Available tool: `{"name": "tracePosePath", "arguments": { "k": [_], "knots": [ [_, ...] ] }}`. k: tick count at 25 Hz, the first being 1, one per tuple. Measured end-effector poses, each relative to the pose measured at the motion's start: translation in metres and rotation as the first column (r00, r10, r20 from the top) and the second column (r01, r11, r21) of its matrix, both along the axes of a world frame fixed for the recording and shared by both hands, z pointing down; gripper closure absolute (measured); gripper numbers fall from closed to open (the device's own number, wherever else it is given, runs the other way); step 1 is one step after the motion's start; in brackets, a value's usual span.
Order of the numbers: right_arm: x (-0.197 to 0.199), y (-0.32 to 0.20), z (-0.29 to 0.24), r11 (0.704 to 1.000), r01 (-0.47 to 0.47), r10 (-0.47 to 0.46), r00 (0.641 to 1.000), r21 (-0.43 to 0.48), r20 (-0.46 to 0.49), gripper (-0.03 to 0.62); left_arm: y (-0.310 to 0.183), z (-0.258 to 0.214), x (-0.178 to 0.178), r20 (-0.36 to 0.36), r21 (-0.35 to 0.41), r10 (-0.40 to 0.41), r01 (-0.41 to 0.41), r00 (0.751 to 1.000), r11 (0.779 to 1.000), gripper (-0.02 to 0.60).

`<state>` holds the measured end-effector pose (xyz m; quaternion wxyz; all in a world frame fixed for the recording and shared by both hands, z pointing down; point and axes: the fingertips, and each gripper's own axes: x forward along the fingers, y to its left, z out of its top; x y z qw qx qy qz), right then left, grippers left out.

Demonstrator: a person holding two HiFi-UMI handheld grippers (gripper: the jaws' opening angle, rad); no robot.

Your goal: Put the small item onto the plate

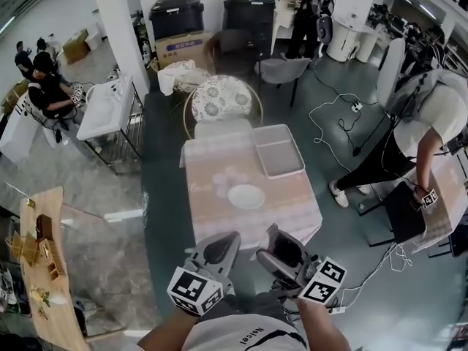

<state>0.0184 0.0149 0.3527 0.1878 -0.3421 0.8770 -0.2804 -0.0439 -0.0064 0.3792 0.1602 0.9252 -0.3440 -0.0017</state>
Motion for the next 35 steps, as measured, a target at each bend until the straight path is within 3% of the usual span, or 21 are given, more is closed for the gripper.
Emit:
{"name": "tracePosePath", "arguments": {
  "k": [9,16,22,27,35],
  "knots": [
    [0.014,-0.064,0.047,0.994,-0.060,0.057,0.998,-0.094,-0.039,0.272,-0.054,0.037,0.011,0.008,-0.030,0.002,-0.001,1.000,1.000,0.575],
    [0.021,-0.134,0.106,0.991,-0.015,-0.009,0.985,-0.136,-0.174,0.272,-0.114,0.066,0.020,0.032,-0.043,-0.044,0.046,0.999,0.998,0.575],
    [0.033,-0.183,0.170,0.974,0.015,-0.070,0.969,-0.225,-0.236,0.272,-0.161,0.101,0.033,0.043,-0.083,-0.061,0.064,0.997,0.995,0.575],
    [0.043,-0.216,0.229,0.957,0.034,-0.129,0.938,-0.288,-0.320,0.272,-0.194,0.146,0.046,0.068,-0.145,-0.076,0.085,0.995,0.986,0.575],
    [0.047,-0.232,0.338,0.919,0.035,-0.230,0.857,-0.393,-0.461,0.272,-0.214,0.205,0.050,0.109,-0.231,-0.102,0.125,0.989,0.965,0.575]
  ]
}}
